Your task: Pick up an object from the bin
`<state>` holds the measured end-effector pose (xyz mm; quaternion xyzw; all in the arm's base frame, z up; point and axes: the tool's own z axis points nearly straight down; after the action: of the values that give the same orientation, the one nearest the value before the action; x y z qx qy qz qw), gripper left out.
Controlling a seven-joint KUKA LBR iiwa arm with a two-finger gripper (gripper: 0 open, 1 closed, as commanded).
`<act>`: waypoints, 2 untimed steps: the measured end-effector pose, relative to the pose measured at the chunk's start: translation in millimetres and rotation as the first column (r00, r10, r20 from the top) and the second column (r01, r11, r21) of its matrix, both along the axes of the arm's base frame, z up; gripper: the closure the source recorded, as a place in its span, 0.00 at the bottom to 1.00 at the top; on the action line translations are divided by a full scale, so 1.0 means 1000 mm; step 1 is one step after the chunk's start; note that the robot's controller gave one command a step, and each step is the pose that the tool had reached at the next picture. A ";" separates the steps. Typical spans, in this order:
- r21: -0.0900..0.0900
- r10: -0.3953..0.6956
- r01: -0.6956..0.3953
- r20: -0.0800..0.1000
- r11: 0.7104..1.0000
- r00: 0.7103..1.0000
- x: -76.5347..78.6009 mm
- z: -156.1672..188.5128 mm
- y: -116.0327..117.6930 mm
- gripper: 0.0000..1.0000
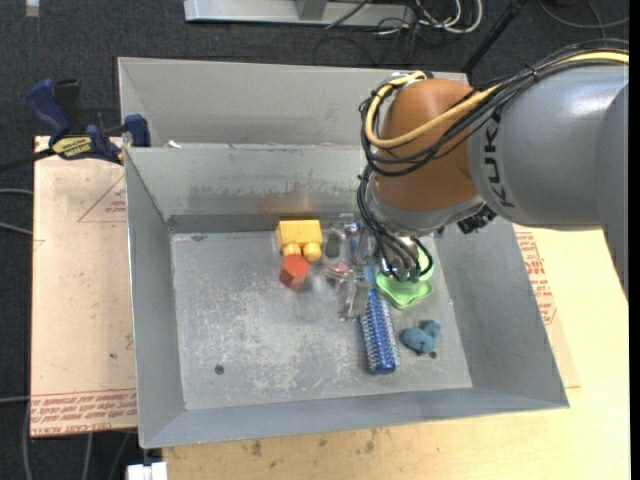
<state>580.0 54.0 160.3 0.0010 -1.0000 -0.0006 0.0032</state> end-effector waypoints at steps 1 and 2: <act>0.000 -0.274 0.274 0.004 0.962 0.962 0.025 -0.092 0.004 0.00; 0.006 -0.294 0.294 0.012 0.956 0.956 0.055 -0.072 0.067 0.00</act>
Offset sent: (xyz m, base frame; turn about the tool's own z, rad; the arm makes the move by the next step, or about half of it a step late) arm 0.0259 0.0030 -0.0903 0.2805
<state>635.3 121.3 88.2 -0.1477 -0.9890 -0.0031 -0.0033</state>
